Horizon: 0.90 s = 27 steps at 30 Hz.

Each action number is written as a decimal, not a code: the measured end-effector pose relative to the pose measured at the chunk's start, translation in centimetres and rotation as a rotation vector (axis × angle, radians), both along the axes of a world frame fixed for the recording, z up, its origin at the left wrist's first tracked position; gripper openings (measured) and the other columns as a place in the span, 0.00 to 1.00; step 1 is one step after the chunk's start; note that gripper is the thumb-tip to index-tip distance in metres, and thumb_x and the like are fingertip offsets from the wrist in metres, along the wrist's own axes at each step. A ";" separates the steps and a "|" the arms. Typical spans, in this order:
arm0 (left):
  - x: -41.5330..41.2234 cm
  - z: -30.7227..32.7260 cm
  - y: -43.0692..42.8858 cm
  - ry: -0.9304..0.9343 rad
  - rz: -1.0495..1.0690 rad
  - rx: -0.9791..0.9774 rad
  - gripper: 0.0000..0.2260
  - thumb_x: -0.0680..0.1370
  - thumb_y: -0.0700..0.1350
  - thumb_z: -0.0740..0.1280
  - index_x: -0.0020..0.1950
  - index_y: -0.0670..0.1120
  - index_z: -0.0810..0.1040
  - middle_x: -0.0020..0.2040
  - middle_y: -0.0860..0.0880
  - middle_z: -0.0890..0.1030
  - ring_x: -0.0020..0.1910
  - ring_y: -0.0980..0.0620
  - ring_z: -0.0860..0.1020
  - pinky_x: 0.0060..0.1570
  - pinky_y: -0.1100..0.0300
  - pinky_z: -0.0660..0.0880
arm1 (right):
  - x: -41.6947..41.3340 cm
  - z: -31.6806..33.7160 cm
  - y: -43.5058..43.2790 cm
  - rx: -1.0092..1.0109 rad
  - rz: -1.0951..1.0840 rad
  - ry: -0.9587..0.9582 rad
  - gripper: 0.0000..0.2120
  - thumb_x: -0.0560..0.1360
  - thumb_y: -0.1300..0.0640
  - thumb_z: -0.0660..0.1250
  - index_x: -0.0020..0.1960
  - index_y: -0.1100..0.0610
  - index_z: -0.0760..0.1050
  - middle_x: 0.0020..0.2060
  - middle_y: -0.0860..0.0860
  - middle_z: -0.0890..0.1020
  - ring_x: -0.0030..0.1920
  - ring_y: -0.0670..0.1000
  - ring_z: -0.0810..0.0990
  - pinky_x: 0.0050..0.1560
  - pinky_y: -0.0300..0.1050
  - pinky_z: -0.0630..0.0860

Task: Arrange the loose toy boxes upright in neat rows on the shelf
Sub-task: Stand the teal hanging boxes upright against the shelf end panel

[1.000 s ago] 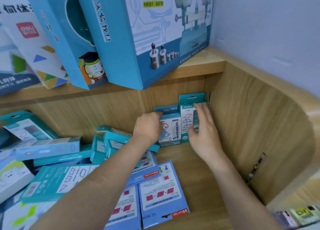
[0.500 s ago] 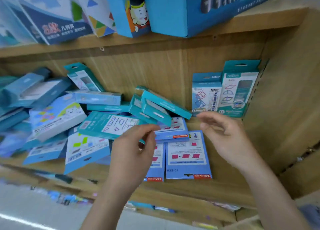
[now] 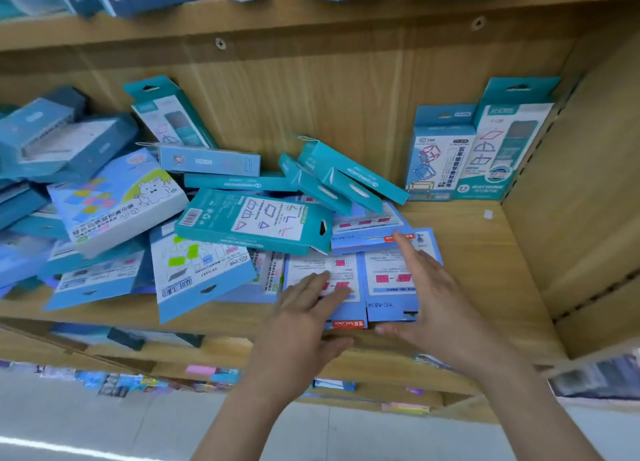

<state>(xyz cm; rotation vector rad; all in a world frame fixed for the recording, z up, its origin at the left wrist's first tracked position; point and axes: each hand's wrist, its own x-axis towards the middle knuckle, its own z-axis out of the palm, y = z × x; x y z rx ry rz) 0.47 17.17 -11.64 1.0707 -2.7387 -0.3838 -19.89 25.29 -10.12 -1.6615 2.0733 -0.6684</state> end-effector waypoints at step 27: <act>4.1 7.9 -6.3 0.404 -0.091 -0.202 0.15 0.76 0.52 0.59 0.59 0.50 0.77 0.59 0.50 0.77 0.56 0.51 0.72 0.55 0.58 0.70 | 5.4 5.7 -5.7 -0.449 -0.268 -0.053 0.28 0.74 0.50 0.68 0.72 0.51 0.64 0.63 0.45 0.68 0.64 0.39 0.64 0.61 0.23 0.55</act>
